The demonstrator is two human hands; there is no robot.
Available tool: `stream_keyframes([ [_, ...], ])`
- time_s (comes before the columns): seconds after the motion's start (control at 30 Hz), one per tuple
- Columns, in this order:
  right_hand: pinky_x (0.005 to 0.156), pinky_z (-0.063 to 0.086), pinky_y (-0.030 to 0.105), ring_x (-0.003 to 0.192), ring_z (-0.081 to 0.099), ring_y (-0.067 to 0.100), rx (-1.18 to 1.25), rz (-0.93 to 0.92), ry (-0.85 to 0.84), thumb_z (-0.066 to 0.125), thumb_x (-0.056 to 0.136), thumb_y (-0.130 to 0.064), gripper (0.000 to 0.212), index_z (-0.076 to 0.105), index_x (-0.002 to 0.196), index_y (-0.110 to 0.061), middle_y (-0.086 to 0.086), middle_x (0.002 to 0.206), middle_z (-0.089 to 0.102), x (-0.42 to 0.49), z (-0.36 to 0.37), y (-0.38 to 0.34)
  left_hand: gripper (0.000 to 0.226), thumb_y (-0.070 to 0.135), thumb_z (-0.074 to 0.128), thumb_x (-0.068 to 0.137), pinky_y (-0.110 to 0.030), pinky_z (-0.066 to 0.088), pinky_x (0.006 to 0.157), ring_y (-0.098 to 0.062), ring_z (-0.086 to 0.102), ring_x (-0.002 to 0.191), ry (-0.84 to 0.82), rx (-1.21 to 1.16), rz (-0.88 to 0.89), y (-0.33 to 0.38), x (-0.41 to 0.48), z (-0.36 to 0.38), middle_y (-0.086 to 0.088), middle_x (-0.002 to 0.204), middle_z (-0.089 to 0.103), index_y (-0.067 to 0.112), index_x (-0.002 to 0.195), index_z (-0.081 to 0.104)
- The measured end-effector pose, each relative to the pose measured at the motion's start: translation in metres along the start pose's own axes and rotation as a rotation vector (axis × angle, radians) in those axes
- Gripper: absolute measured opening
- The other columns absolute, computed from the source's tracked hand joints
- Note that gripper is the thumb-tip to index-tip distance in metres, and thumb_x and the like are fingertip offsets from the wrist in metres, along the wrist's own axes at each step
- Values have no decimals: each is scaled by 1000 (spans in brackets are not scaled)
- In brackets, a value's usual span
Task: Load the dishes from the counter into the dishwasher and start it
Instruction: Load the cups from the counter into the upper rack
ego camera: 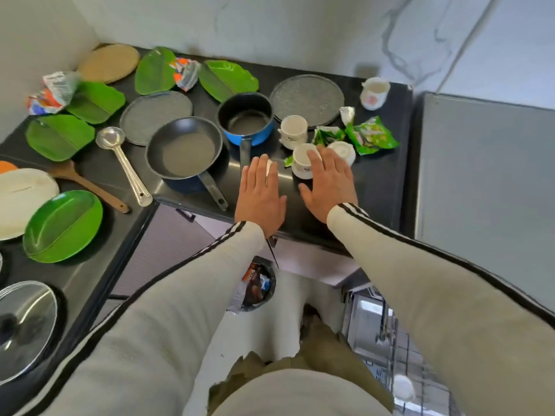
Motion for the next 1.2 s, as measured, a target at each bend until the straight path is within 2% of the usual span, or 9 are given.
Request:
stream_keyframes([
  [0.23, 119, 8, 59, 146, 24, 31, -235, -81, -215, 66, 80, -57, 88, 26, 150, -21, 10, 153, 37, 84, 11, 10, 77, 34, 61, 87, -59, 3, 121, -35, 17, 150, -201, 278, -30, -16, 53, -6, -16, 157, 30, 11, 152, 28],
  [0.4, 115, 10, 62, 129, 45, 32, -310, -119, -302, 67, 78, -56, 65, 48, 133, -28, 7, 131, 58, 104, 10, 7, 48, 23, 66, 82, -62, -7, 119, -31, 41, 134, -290, 373, 44, -16, 76, -17, -7, 121, 61, 13, 128, 54],
  [0.5, 108, 27, 53, 126, 45, 30, -309, -146, -307, 73, 74, -58, 67, 51, 131, -32, 3, 131, 58, 105, 3, 4, 40, 20, 69, 81, -61, 0, 121, -30, 48, 124, -304, 382, 92, -15, 82, -21, -6, 112, 62, 14, 119, 58],
  [0.57, 101, 36, 46, 123, 45, 28, -240, -158, -278, 74, 73, -57, 69, 50, 132, -31, 2, 131, 57, 99, -2, 7, 47, 25, 73, 80, -55, 16, 120, -30, 48, 124, -272, 378, 129, -13, 83, -24, -7, 118, 61, 15, 123, 57],
  [0.67, 99, 41, 40, 118, 48, 27, -93, -124, -223, 75, 74, -57, 73, 47, 135, -28, 2, 130, 57, 79, -10, 13, 52, 30, 76, 80, -43, 39, 105, -29, 51, 117, -213, 293, 143, -12, 79, -31, -7, 122, 59, 17, 125, 53],
  [0.8, 97, 46, 40, 117, 52, 25, 127, 55, -154, 79, 70, -56, 74, 49, 131, -27, 0, 129, 59, 40, -23, 18, 54, 38, 77, 79, -40, 46, 93, -29, 52, 106, -80, 187, 164, -13, 61, -42, -8, 118, 58, 15, 122, 53],
  [0.93, 81, 48, 31, 97, 59, 21, 317, 300, 17, 85, 64, -48, 67, 52, 117, -24, -1, 112, 62, -26, -37, 19, 61, 35, 79, 76, -40, 46, 89, -30, 53, 106, -13, 100, 246, -4, 28, -48, -11, 121, 55, 12, 125, 51],
  [1.07, 75, 48, 28, 88, 58, 18, 561, 601, 219, 87, 61, -46, 69, 52, 114, -21, -4, 102, 59, -114, -37, 24, 62, 25, 77, 76, -43, 48, 92, -35, 51, 112, -28, -98, 369, 22, -20, -43, -14, 128, 47, 9, 128, 47],
  [1.2, 80, 48, 26, 95, 61, 15, 810, 888, 367, 85, 66, -43, 70, 55, 125, -24, -6, 111, 61, -215, -28, 36, 64, 19, 72, 80, -42, 48, 96, -35, 48, 122, -116, -173, 526, 69, -79, -31, -12, 140, 39, 9, 136, 42],
])
Point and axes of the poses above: each hand's wrist, its own x-axis towards the middle knuckle, its own z-axis out of the palm, y = z × x, the point moved 2 cm from there along x, towards the middle knuckle
